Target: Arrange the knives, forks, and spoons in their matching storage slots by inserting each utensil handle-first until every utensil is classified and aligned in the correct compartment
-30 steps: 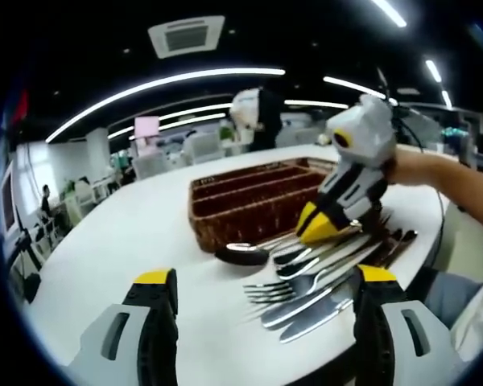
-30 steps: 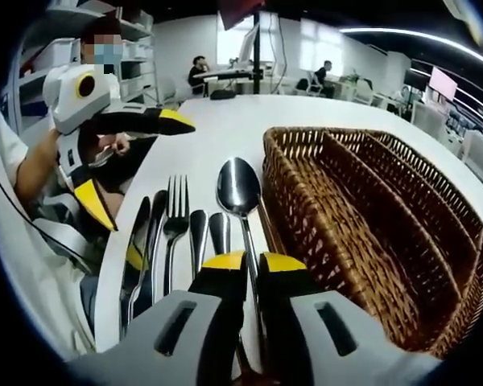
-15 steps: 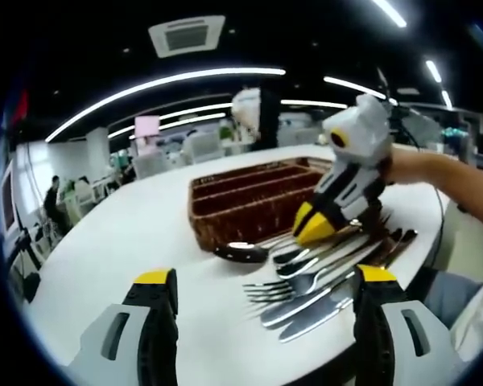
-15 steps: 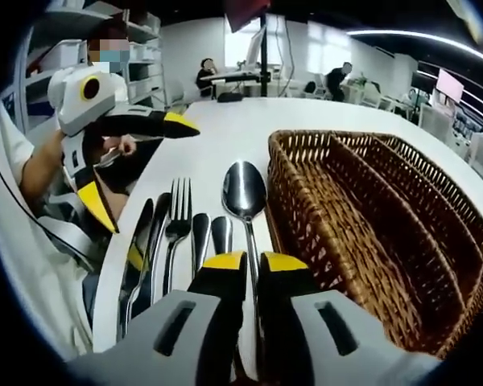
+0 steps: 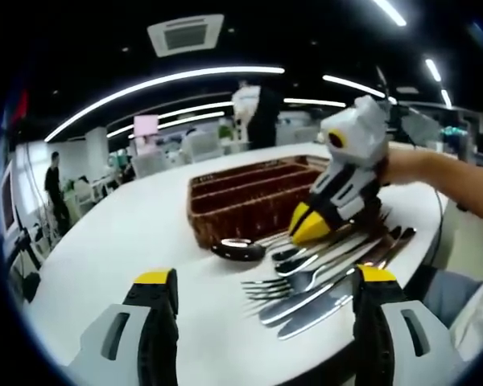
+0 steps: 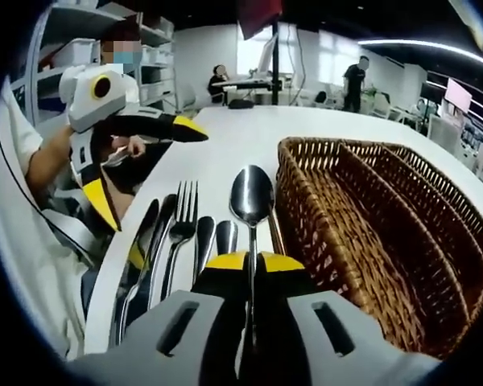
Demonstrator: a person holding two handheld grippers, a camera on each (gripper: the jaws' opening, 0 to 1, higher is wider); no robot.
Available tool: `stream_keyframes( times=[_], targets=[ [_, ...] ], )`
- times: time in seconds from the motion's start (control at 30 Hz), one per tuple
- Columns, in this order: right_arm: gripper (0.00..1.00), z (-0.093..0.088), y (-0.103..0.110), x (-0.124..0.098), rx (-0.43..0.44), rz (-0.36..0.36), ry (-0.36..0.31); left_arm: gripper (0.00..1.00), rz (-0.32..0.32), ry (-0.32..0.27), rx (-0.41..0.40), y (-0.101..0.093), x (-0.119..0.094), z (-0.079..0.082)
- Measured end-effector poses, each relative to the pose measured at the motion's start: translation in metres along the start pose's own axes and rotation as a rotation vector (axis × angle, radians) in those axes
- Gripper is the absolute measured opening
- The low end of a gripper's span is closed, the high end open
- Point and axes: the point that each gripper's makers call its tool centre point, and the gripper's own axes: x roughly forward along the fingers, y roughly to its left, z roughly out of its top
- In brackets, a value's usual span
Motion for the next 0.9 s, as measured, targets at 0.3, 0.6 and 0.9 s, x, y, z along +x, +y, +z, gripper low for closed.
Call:
stream_keyframes(
  times=[0.3,0.6,0.9],
  targets=[
    [0.04,0.0015,0.0002,0.0001,-0.067,0.005,-0.003,0.9,0.004,-0.001,0.006,0.0002,0.0014,0.0006],
    [0.04,0.0022,-0.0017,0.0014,-0.148,-0.017,0.02,0.89,0.019,-0.023,-0.001,0.0065,0.0015,0.0052],
    [0.03,0.0032,0.0009,0.0035,-0.22,-0.044,0.055,0.89,0.014,-0.039,-0.008,0.0085,0.0005,0.0068]
  ],
)
